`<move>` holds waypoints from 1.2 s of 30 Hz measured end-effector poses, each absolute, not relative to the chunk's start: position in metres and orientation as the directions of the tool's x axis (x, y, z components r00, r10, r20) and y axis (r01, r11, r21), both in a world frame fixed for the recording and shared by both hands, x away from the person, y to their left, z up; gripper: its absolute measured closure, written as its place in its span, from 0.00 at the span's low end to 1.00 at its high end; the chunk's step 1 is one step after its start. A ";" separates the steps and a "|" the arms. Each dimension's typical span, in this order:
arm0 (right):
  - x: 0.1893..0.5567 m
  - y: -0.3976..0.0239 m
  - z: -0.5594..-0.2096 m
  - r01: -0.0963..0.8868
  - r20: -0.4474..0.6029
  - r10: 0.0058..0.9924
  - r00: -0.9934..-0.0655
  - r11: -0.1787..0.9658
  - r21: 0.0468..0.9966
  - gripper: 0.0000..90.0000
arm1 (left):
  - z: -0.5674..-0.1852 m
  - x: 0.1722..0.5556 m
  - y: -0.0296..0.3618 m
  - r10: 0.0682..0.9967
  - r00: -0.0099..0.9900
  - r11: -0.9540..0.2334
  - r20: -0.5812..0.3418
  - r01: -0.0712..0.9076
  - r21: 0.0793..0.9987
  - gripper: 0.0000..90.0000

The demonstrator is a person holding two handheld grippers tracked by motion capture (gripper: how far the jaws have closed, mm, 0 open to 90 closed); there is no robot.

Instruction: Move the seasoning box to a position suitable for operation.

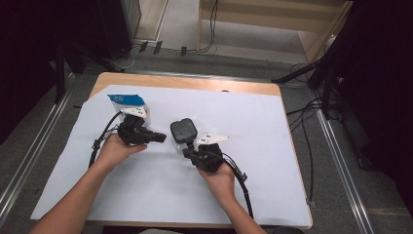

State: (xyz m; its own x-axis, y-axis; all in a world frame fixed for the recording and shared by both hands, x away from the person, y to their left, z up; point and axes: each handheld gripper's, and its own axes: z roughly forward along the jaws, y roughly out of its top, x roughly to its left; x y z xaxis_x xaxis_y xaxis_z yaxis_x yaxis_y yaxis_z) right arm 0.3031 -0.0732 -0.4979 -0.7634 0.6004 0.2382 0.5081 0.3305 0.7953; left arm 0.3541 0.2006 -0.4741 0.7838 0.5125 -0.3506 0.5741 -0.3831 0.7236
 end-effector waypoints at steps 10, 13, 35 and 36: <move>0.306 -0.081 -0.495 0.526 0.244 0.625 -0.741 0.316 0.789 1.00 | -0.475 0.356 0.202 0.521 0.781 -0.377 -0.344 0.572 0.729 1.00; 0.306 -0.084 -0.495 0.527 0.243 0.629 -0.739 0.315 0.789 1.00 | -0.477 0.357 0.199 0.521 0.779 -0.376 -0.348 0.576 0.726 1.00; 0.319 -0.117 -0.491 0.581 0.265 0.701 -0.662 0.257 0.772 1.00 | -0.483 0.364 0.176 0.559 0.770 -0.391 -0.307 0.571 0.721 1.00; 0.320 -0.118 -0.491 0.582 0.264 0.703 -0.660 0.255 0.772 1.00 | -0.483 0.364 0.175 0.563 0.767 -0.387 -0.308 0.574 0.722 1.00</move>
State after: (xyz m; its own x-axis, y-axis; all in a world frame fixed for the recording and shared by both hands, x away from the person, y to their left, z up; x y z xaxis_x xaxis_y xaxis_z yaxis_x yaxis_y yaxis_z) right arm 0.3197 -0.1180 -0.4913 -0.6598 0.7034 0.2643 0.5817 0.2554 0.7723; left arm 0.3638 0.1750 -0.4829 0.7671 0.5628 -0.3080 0.5738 -0.3870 0.7218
